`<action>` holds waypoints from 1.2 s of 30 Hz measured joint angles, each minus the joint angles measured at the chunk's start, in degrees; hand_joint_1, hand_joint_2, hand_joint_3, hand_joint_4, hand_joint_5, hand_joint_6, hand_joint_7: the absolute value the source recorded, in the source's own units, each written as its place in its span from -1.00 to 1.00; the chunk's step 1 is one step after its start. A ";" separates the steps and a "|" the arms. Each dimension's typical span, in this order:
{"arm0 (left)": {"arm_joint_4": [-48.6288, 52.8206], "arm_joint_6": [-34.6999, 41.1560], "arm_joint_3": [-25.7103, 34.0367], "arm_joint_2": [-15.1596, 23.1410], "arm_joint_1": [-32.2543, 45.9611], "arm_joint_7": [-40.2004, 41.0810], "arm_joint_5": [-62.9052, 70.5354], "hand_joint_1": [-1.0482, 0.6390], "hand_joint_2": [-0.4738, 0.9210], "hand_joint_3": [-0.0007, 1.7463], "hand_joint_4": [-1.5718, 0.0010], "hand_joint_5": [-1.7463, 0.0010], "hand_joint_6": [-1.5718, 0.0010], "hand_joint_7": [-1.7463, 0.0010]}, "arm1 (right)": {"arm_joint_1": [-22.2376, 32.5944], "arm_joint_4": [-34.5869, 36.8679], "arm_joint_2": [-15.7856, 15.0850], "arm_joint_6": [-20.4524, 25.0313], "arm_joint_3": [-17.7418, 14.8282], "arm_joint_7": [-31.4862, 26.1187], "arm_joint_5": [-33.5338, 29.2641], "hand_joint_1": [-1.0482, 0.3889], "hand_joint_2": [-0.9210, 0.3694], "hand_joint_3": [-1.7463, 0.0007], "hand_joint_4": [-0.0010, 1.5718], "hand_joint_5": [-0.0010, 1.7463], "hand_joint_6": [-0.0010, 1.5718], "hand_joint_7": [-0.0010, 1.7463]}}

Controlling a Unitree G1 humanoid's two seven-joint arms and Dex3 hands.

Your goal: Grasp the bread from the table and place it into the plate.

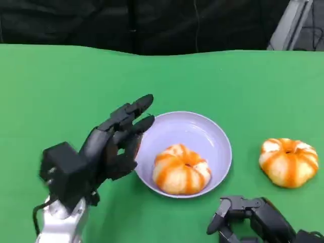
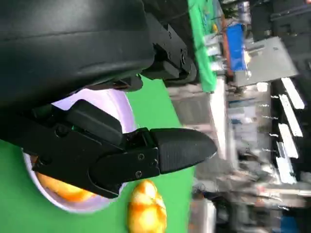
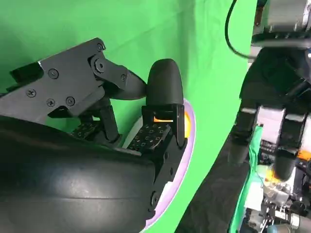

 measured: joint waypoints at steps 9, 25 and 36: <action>-2.41 -4.94 2.98 -1.17 13.98 -8.12 -7.93 -0.83 1.00 -0.19 0.34 0.95 0.45 0.97 | -0.09 -0.02 -0.03 -0.05 -0.04 0.07 0.07 0.27 -0.58 -0.01 0.02 0.67 0.10 0.24; 3.15 -12.56 5.00 -3.68 18.79 -11.51 -8.46 -0.35 1.00 -0.67 0.18 0.98 0.42 0.99 | -0.04 -0.03 -0.10 0.00 -0.10 0.26 0.09 0.26 -0.58 -0.01 0.03 0.68 0.10 0.25; 4.19 -15.94 4.72 -5.40 18.61 -8.72 -3.61 0.36 1.00 -0.73 0.19 0.98 0.38 0.98 | -0.02 -0.27 -0.09 0.03 -0.09 0.26 0.08 0.27 -0.57 -0.02 0.03 0.68 0.10 0.24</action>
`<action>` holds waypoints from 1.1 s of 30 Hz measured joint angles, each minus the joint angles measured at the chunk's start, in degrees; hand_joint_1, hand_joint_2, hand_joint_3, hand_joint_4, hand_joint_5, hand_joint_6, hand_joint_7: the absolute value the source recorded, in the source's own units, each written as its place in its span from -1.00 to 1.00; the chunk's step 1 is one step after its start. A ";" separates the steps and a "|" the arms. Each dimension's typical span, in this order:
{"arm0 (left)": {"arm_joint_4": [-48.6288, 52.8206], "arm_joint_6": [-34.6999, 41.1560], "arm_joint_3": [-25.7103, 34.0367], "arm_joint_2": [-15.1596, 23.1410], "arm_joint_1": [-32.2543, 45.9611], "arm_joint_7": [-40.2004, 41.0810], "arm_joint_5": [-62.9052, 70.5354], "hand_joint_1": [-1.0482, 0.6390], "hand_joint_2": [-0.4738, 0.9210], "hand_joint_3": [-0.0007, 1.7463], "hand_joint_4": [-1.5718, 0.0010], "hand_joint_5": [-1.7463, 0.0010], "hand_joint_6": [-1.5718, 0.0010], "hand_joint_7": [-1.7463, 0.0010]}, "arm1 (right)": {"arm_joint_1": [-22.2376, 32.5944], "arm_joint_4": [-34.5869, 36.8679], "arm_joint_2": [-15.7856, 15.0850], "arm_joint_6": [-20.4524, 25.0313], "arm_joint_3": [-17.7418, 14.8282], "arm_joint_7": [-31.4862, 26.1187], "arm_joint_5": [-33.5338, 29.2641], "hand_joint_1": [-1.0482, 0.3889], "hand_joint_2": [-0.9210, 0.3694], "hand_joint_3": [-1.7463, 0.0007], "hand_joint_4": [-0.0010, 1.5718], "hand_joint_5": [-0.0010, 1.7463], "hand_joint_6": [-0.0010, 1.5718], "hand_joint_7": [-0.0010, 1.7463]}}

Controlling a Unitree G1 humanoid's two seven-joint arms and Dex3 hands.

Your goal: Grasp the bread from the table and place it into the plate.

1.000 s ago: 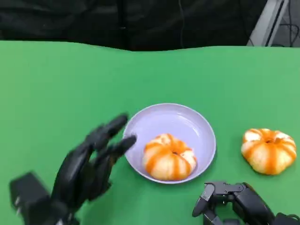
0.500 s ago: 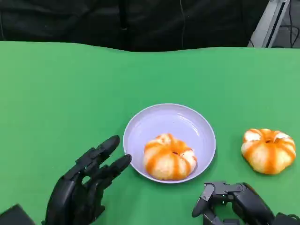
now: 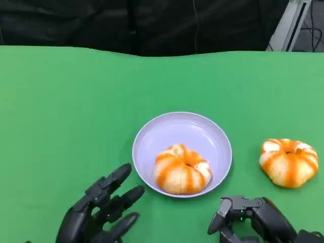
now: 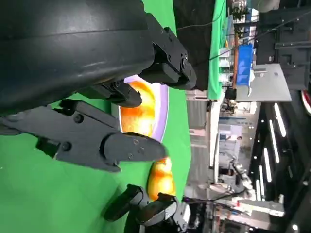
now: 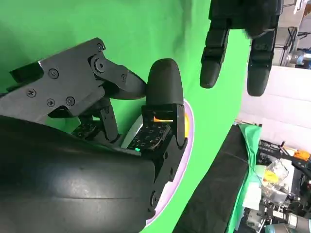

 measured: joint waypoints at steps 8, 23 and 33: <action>0.43 -2.13 -0.08 -0.11 -0.21 3.66 4.38 0.38 1.00 -0.71 -0.01 0.95 0.12 0.94 | 0.05 -0.11 0.00 0.11 0.00 0.07 0.04 0.29 -0.59 -0.02 0.03 0.68 0.10 0.24; 6.23 -8.59 -0.75 0.64 -4.03 10.08 11.02 0.20 0.55 0.14 -0.25 -0.47 -0.40 -0.04 | 0.31 -0.43 -0.09 0.25 0.01 0.51 0.06 0.27 -0.58 -0.01 0.03 0.67 0.10 0.24; 6.89 -9.21 -1.48 1.00 -4.27 11.23 11.08 0.20 0.55 0.14 -0.24 -0.48 -0.38 -0.09 | 0.34 -0.51 -0.10 0.36 -0.01 0.72 0.08 0.27 -0.59 -0.01 0.03 0.68 0.10 0.23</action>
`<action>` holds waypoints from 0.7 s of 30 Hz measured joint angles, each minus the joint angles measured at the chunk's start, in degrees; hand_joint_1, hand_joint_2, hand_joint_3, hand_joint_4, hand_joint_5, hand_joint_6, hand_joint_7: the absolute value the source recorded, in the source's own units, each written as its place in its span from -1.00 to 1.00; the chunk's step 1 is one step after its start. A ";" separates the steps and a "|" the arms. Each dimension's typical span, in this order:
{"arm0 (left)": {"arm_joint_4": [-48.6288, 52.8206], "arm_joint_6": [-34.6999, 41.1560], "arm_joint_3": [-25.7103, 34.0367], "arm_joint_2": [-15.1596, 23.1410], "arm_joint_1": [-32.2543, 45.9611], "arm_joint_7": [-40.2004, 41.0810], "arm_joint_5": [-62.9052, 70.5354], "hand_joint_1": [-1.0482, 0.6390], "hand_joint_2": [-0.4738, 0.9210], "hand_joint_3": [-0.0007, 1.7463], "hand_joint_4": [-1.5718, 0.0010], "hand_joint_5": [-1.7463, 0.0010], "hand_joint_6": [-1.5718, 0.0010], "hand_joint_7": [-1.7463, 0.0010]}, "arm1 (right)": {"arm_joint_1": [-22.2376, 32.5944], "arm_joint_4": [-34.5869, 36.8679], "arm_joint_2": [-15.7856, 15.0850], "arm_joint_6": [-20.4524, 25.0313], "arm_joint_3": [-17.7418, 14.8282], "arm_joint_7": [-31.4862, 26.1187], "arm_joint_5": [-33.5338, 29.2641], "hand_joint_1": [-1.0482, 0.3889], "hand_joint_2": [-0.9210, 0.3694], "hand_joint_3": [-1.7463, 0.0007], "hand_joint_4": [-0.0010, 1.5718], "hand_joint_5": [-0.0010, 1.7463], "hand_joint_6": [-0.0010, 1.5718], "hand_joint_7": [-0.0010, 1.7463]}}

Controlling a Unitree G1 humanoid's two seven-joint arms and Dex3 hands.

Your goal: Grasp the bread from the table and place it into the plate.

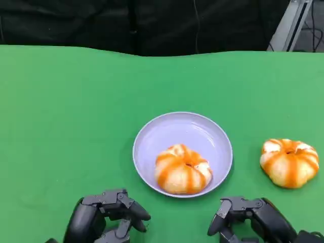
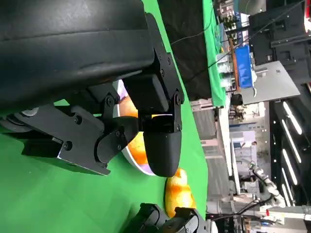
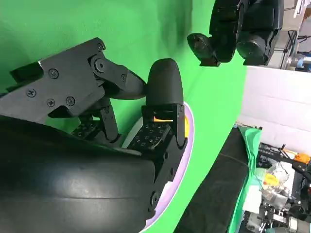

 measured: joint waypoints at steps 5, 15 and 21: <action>0.01 -0.04 -0.37 0.13 -0.03 0.25 -0.01 0.20 0.55 0.14 -0.24 -0.48 -0.37 -0.10 | 0.00 0.00 0.00 0.01 0.00 0.04 0.00 0.27 -0.59 -0.01 0.02 0.68 0.10 0.23; 0.06 -0.09 -0.56 0.23 -0.05 0.51 0.09 0.18 0.45 0.32 -0.17 -0.74 -0.27 -0.38 | 0.01 0.00 0.00 0.35 -0.01 0.07 0.01 0.27 -0.58 -0.01 0.02 0.68 0.10 0.23; 1.80 -0.90 -1.30 0.19 -1.47 2.80 3.10 0.16 0.42 0.39 -0.13 -0.86 -0.18 -0.56 | 0.01 0.00 -0.01 0.34 -0.02 0.13 0.01 0.27 -0.59 0.00 0.01 0.69 0.10 0.23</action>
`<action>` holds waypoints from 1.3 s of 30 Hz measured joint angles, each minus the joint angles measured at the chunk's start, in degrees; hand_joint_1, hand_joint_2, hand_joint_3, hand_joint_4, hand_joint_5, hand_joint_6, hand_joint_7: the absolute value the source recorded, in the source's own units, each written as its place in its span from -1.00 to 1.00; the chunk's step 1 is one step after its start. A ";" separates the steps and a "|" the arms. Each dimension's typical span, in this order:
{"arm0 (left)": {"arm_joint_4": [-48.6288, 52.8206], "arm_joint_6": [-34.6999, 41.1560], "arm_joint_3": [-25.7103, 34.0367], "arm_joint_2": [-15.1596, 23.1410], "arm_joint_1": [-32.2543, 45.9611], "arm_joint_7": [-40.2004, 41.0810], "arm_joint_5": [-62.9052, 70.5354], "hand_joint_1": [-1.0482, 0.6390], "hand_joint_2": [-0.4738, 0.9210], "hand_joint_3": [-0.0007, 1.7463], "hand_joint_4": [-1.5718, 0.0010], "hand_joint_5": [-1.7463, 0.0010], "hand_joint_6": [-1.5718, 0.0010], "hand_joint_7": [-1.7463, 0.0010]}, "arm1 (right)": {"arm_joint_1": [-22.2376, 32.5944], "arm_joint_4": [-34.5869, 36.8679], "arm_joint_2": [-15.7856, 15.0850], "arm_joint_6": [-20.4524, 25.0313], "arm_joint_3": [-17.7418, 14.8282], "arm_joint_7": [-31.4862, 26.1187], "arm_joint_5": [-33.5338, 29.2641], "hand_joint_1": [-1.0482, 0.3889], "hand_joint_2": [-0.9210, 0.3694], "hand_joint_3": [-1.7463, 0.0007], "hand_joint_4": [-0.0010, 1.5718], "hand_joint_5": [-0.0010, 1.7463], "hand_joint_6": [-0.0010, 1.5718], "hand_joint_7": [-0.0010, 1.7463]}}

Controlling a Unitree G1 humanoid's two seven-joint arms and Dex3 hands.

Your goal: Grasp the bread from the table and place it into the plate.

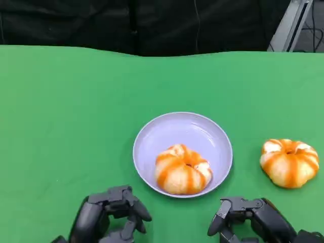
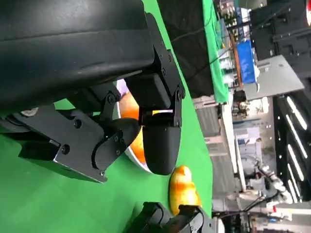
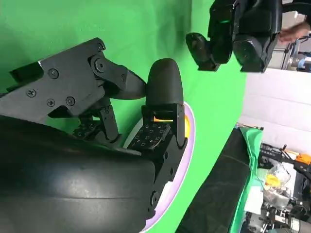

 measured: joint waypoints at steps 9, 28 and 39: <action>0.52 -0.25 -0.36 0.06 -0.47 0.64 0.64 0.18 0.46 0.32 -0.14 -0.82 -0.18 -0.52 | 0.00 0.00 0.00 0.00 -0.01 0.01 0.01 0.28 -0.59 0.00 0.02 0.68 0.11 0.23; 0.53 -0.73 -0.94 0.59 -0.48 1.60 0.75 0.17 0.49 0.28 -0.14 -0.81 -0.18 -0.51 | 0.00 0.02 0.00 -0.02 -0.06 0.01 0.00 0.28 -0.57 -0.02 0.02 0.70 0.10 0.24; 0.53 -0.75 -1.04 0.67 -0.48 1.60 0.73 0.18 0.49 0.27 -0.15 -0.80 -0.19 -0.50 | 0.00 0.02 -0.01 -0.02 -0.11 0.02 0.00 0.28 -0.58 -0.01 0.02 0.69 0.10 0.24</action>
